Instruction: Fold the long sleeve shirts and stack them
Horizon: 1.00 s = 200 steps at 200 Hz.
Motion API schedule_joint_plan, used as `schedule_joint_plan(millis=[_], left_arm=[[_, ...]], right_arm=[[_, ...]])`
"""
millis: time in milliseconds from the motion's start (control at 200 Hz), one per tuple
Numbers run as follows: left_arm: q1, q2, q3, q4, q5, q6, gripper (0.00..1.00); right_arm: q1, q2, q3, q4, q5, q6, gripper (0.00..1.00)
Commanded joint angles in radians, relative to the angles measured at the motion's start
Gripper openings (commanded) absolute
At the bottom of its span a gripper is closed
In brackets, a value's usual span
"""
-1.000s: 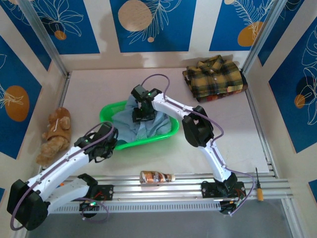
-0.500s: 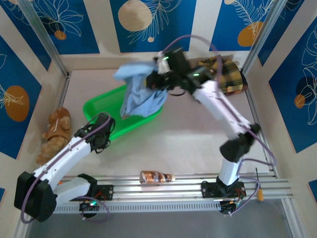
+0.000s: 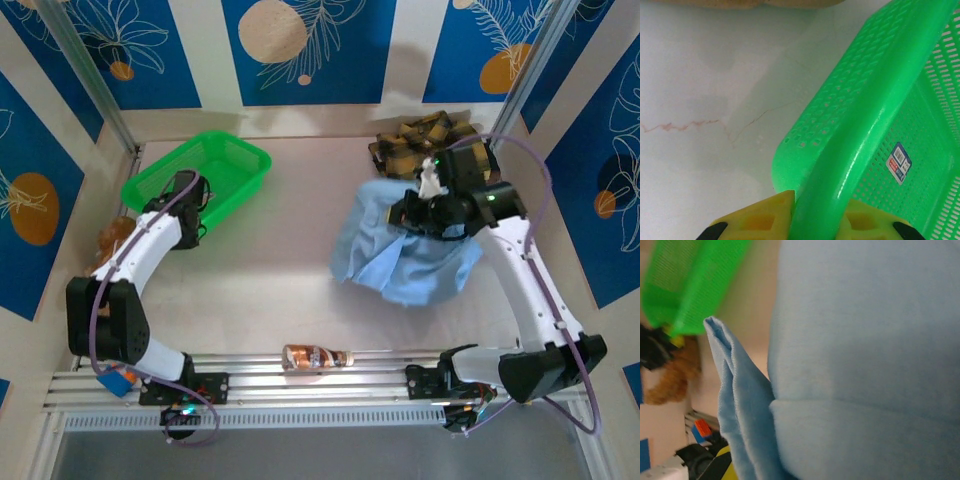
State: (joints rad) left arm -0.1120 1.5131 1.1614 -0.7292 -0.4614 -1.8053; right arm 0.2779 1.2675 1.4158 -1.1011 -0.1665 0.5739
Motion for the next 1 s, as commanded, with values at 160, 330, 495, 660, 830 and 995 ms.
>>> schedule_joint_plan(millis=[160, 330, 495, 660, 830, 995], left_arm=[[0.104, 0.082, 0.117, -0.243, -0.062, -0.479, 0.0], [0.112, 0.137, 0.19, -0.36, -0.085, -0.48, 0.0], [0.107, 0.126, 0.114, -0.2, 0.0, -0.42, 0.47], [0.105, 0.07, 0.135, -0.111, 0.043, -0.264, 0.98], [0.09, -0.025, 0.208, -0.15, 0.03, -0.045, 1.0], [0.02, -0.029, 0.365, -0.05, 0.042, 0.415, 0.98]], right_arm=[[0.048, 0.081, -0.113, 0.079, -0.053, 0.016, 0.0], [0.107, 0.245, -0.029, 0.091, -0.053, -0.028, 0.0], [0.12, 0.382, 0.074, 0.107, -0.059, -0.053, 0.0], [0.122, 0.479, 0.169, 0.087, -0.058, -0.096, 0.01], [0.12, 0.504, 0.16, 0.1, -0.067, -0.103, 0.03], [0.122, 0.492, 0.112, 0.123, -0.08, -0.093, 0.04]])
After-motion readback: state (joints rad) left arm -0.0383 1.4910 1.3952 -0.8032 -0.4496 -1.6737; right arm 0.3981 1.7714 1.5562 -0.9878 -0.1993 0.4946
